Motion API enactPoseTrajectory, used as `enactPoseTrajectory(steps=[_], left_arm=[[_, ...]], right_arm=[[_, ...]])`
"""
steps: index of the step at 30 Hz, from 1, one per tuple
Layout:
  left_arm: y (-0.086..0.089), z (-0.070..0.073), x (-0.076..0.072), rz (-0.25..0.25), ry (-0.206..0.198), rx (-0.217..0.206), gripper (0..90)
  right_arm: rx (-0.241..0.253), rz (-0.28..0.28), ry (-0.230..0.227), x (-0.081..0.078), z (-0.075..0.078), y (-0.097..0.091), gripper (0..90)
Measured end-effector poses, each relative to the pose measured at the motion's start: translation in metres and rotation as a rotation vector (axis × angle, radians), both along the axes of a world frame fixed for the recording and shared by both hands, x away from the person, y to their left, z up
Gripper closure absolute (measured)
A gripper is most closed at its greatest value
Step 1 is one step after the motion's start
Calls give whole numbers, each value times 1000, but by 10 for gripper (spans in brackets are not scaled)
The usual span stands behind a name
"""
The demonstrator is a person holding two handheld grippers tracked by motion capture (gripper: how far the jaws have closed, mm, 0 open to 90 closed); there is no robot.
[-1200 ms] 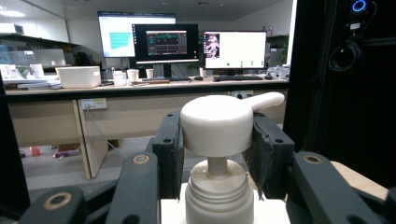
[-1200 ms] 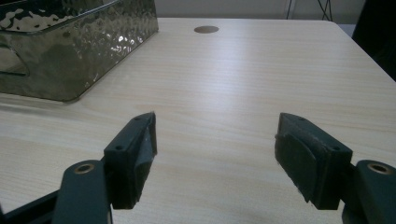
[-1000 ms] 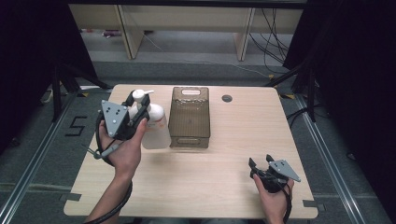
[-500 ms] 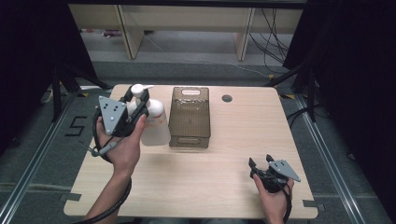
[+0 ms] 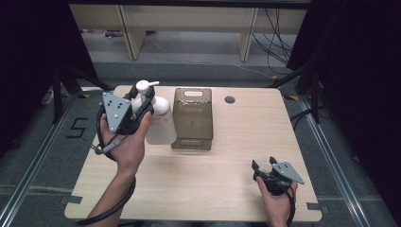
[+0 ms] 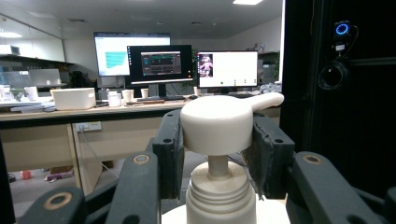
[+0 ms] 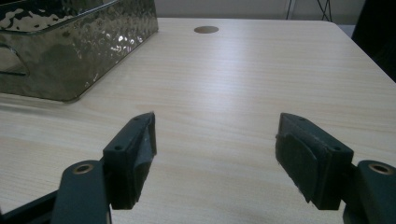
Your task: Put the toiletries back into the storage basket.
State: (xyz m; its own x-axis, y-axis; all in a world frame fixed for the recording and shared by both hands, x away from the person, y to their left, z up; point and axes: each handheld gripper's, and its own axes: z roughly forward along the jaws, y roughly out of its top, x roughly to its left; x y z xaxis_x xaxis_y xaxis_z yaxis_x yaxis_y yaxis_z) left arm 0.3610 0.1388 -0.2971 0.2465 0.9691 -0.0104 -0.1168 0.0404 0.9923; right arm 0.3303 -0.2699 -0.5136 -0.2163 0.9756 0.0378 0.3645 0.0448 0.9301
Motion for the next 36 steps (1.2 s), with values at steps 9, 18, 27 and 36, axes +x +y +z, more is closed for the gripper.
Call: enactPoseTrajectory(steps=[9, 18, 27, 36], left_arm=[[-9, 3, 4, -25, -8, -4, 590], [-18, 6, 9, -40, -14, -5, 590], [-28, 7, 14, -64, -16, -5, 590], [-36, 6, 20, -81, -4, -5, 590]], right_arm=[[-3, 5, 0, 0, 0, 0, 299], [0, 7, 3, 0, 0, 0, 299], [21, 6, 9, -1, 0, 2, 297], [21, 6, 14, -1, 0, 2, 296]])
